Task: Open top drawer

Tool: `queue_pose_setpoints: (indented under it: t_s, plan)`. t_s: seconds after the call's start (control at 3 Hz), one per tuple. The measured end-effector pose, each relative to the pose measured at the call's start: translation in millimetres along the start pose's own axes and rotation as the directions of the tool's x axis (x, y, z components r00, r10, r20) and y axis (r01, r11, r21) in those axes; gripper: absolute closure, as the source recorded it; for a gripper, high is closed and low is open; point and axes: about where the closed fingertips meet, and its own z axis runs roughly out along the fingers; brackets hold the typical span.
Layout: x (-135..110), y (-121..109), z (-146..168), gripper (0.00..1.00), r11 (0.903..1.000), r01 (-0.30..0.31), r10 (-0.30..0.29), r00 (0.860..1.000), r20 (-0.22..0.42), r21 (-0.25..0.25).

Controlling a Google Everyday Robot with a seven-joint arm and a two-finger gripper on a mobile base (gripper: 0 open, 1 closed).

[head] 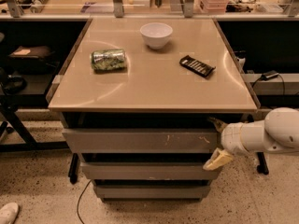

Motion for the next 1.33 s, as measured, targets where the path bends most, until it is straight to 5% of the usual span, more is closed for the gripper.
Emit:
queue_pose_setpoints:
  t_s: [1.0, 1.33]
  plan:
    - [-7, 12, -15, 0.76, 0.9995, 0.007, -0.007, 1.0, -0.002, -0.032]
    - [-9, 10, -18, 0.71, 0.9995, 0.007, -0.007, 1.0, -0.002, -0.032]
